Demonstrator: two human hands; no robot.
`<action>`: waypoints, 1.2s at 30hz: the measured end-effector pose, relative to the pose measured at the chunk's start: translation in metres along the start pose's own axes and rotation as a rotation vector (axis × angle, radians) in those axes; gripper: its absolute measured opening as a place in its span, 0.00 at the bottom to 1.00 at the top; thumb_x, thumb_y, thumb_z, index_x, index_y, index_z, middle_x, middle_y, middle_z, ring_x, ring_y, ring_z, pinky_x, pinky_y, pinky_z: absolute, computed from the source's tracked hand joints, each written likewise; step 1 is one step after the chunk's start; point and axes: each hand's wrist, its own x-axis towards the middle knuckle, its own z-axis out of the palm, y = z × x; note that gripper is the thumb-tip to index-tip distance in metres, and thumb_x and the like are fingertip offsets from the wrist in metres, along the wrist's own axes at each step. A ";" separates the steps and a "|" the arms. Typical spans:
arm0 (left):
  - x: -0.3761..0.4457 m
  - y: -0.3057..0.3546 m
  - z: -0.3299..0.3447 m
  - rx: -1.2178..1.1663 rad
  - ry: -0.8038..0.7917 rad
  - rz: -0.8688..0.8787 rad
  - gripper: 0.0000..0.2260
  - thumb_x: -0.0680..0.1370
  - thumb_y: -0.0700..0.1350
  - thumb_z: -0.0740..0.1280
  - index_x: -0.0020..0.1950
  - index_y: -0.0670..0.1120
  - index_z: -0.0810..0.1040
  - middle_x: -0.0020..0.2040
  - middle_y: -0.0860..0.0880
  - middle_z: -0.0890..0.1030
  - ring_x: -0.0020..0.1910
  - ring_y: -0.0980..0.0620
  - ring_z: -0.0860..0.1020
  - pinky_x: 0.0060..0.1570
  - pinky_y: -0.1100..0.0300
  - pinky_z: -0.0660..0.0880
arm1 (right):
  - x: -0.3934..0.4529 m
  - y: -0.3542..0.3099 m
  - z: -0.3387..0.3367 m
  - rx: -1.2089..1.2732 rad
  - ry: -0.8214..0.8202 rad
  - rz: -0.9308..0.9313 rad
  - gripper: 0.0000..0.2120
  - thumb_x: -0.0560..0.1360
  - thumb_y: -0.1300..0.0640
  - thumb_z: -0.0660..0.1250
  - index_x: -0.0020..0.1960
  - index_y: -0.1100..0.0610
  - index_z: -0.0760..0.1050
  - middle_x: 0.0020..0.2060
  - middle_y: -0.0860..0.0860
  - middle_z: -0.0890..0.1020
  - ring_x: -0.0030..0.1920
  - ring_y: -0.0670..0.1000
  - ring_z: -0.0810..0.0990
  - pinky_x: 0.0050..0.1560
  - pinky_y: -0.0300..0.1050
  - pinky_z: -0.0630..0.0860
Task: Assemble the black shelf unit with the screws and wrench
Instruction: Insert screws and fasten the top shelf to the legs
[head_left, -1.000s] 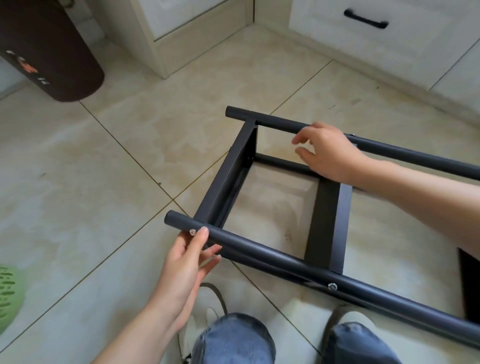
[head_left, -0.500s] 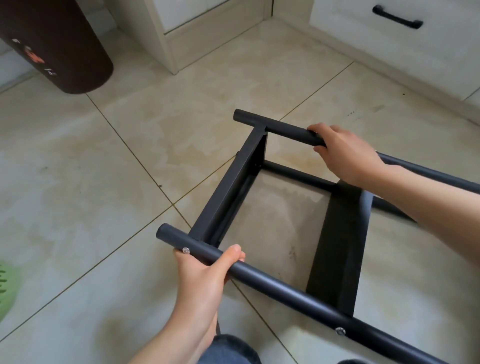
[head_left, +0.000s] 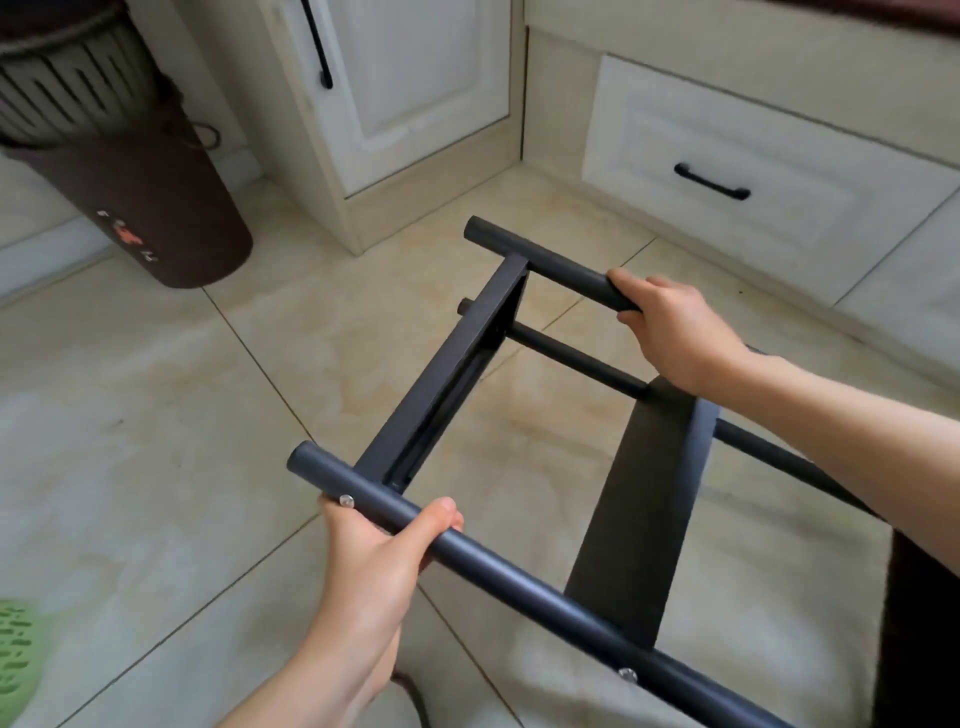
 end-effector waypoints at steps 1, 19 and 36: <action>-0.001 0.014 0.002 0.004 -0.014 0.032 0.28 0.70 0.32 0.75 0.62 0.51 0.66 0.48 0.36 0.83 0.43 0.44 0.86 0.40 0.59 0.82 | 0.005 -0.004 -0.015 0.006 0.030 0.002 0.18 0.82 0.60 0.60 0.71 0.52 0.66 0.49 0.55 0.75 0.47 0.59 0.75 0.45 0.56 0.76; -0.041 0.184 0.024 0.228 -0.283 0.629 0.38 0.70 0.38 0.78 0.67 0.67 0.63 0.62 0.48 0.77 0.54 0.55 0.82 0.43 0.74 0.76 | -0.054 -0.044 -0.206 0.237 0.430 0.206 0.28 0.79 0.64 0.65 0.77 0.54 0.62 0.66 0.56 0.76 0.66 0.57 0.74 0.63 0.45 0.65; -0.130 0.209 0.099 0.437 -0.653 0.899 0.34 0.74 0.34 0.74 0.60 0.69 0.63 0.64 0.40 0.72 0.47 0.57 0.84 0.42 0.75 0.75 | -0.240 -0.013 -0.261 0.446 0.609 0.521 0.18 0.77 0.65 0.69 0.62 0.52 0.68 0.43 0.44 0.75 0.50 0.55 0.79 0.50 0.64 0.80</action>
